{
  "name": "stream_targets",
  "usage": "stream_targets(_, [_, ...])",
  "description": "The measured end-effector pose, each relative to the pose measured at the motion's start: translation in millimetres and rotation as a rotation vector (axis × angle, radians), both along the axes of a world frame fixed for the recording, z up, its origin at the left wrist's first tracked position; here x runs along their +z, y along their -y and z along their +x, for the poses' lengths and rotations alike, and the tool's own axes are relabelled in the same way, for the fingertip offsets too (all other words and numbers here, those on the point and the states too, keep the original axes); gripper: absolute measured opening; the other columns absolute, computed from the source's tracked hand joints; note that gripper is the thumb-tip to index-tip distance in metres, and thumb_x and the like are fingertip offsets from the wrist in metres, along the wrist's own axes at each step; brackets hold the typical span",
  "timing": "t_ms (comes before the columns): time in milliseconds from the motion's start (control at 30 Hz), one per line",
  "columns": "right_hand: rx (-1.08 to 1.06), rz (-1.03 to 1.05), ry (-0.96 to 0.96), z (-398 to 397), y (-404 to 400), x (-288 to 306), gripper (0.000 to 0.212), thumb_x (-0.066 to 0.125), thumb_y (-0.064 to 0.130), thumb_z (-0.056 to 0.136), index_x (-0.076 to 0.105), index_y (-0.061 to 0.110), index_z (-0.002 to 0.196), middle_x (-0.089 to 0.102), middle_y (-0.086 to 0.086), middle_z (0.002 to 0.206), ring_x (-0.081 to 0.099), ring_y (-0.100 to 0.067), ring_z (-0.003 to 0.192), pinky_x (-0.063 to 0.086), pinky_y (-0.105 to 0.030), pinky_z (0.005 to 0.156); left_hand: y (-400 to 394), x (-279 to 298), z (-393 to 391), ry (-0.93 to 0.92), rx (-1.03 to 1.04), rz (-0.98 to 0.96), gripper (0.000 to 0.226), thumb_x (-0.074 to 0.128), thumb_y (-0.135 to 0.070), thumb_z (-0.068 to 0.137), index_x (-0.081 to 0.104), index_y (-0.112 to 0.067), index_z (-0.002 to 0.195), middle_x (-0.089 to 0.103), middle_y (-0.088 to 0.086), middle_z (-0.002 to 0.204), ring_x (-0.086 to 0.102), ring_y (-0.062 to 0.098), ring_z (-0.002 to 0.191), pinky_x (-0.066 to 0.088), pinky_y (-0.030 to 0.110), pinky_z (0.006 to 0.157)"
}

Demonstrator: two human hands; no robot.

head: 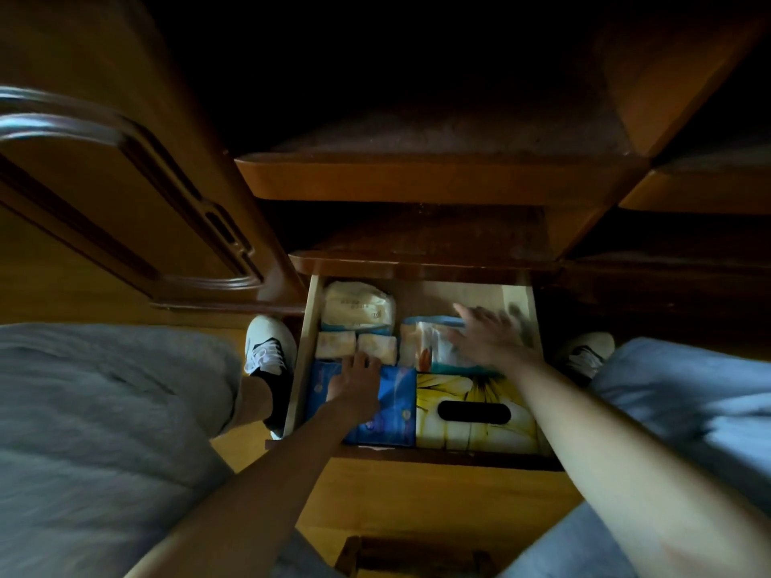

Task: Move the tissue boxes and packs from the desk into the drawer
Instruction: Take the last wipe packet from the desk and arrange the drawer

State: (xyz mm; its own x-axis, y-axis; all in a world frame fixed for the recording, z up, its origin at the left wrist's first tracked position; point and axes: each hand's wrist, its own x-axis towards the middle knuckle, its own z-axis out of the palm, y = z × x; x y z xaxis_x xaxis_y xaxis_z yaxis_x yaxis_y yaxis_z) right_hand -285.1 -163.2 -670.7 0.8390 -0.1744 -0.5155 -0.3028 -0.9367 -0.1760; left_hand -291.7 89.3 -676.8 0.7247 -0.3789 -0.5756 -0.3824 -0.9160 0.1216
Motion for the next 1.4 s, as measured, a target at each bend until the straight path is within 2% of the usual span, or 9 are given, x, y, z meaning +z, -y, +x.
stream_targets(200, [0.068, 0.135, 0.073, -17, -9, 59, 0.061, 0.049, 0.05, 0.101, 0.038, 0.025, 0.155, 0.046, -0.002, 0.157, 0.048, -0.025, 0.139, 0.042, -0.043, 0.108, -5, 9, -1, -0.128, 0.039, -0.222, 0.078, 0.066, -0.048, 0.092, 0.03, -0.018, 0.155, 0.02, 0.008, 0.161, 0.026, 0.032, 0.146, 0.037, 0.047, 0.113])
stream_targets(367, [0.23, 0.114, -0.003, -72, -9, 94, 0.046, 0.06, 0.057, 0.094, 0.058, 0.033, 0.133, 0.062, 0.013, 0.124, 0.06, -0.011, 0.102, 0.048, -0.028, 0.072, -18, 42, -15, -0.263, -0.19, -0.322, 0.088, 0.073, -0.07, 0.073, 0.044, -0.03, 0.146, 0.039, -0.005, 0.154, 0.039, 0.018, 0.139, 0.037, 0.037, 0.111])
stream_targets(467, [0.266, 0.152, -0.137, -123, -16, 86, 0.062, 0.063, 0.073, 0.084, 0.061, 0.03, 0.128, 0.065, 0.008, 0.122, 0.063, -0.012, 0.099, 0.052, -0.028, 0.074, -38, 56, -30, -0.215, -0.445, -0.171, 0.083, 0.077, -0.071, 0.067, 0.054, -0.03, 0.135, 0.052, -0.007, 0.136, 0.052, 0.016, 0.123, 0.046, 0.031, 0.095])
stream_targets(567, [0.398, 0.05, -0.278, -156, -34, 67, 0.077, 0.075, 0.067, 0.077, 0.054, 0.022, 0.136, 0.064, -0.001, 0.128, 0.064, -0.022, 0.106, 0.056, -0.037, 0.083, -49, 58, -44, -0.2, -0.505, -0.071, 0.074, 0.083, -0.052, 0.075, 0.052, -0.022, 0.135, 0.056, -0.001, 0.129, 0.056, 0.021, 0.116, 0.042, 0.027, 0.081])
stream_targets(700, [0.563, -0.121, -0.178, -148, -54, 58, 0.031, 0.068, 0.029, 0.093, 0.06, 0.016, 0.12, 0.067, -0.006, 0.113, 0.066, -0.028, 0.097, 0.052, -0.039, 0.073, -45, 60, -45, -0.061, -0.555, -0.081, 0.042, 0.073, -0.022, 0.088, 0.06, -0.019, 0.128, 0.064, 0.004, 0.125, 0.061, 0.025, 0.114, 0.043, 0.032, 0.08])
stream_targets(767, [0.603, -0.151, -0.149, -141, -52, 62, 0.02, 0.064, 0.027, 0.093, 0.062, 0.019, 0.112, 0.068, -0.004, 0.103, 0.066, -0.026, 0.09, 0.051, -0.038, 0.068, -44, 60, -44, -0.034, -0.58, -0.09, 0.036, 0.071, -0.019, 0.088, 0.063, -0.02, 0.123, 0.067, 0.002, 0.122, 0.063, 0.023, 0.11, 0.048, 0.035, 0.082])
stream_targets(967, [0.662, -0.167, -0.176, -134, -51, 61, 0.021, 0.065, 0.037, 0.088, 0.066, 0.021, 0.102, 0.069, 0.0, 0.089, 0.065, -0.022, 0.079, 0.056, -0.038, 0.071, -49, 47, -42, 0.034, -0.577, -0.15, 0.029, 0.067, -0.022, 0.084, 0.067, -0.027, 0.113, 0.07, -0.005, 0.11, 0.066, 0.018, 0.098, 0.039, 0.029, 0.07])
stream_targets(1167, [0.636, -0.23, -0.127, -132, -52, 59, 0.014, 0.059, 0.029, 0.095, 0.068, 0.019, 0.099, 0.071, -0.001, 0.09, 0.066, -0.021, 0.078, 0.057, -0.038, 0.075, -46, 42, -44, 0.147, -0.558, -0.112, 0.026, 0.065, -0.018, 0.082, 0.071, -0.022, 0.107, 0.072, -0.002, 0.101, 0.067, 0.022, 0.089, 0.048, 0.034, 0.07])
stream_targets(1400, [0.544, -0.259, 0.103, -101, -28, 51, 0.017, 0.057, 0.029, 0.099, 0.072, 0.027, 0.108, 0.076, 0.004, 0.096, 0.071, -0.017, 0.086, 0.048, -0.032, 0.066, -37, 46, -14, 0.314, -0.39, -0.212, 0.031, 0.062, -0.022, 0.09, 0.068, -0.029, 0.12, 0.067, -0.004, 0.113, 0.061, 0.02, 0.108, 0.044, 0.034, 0.076])
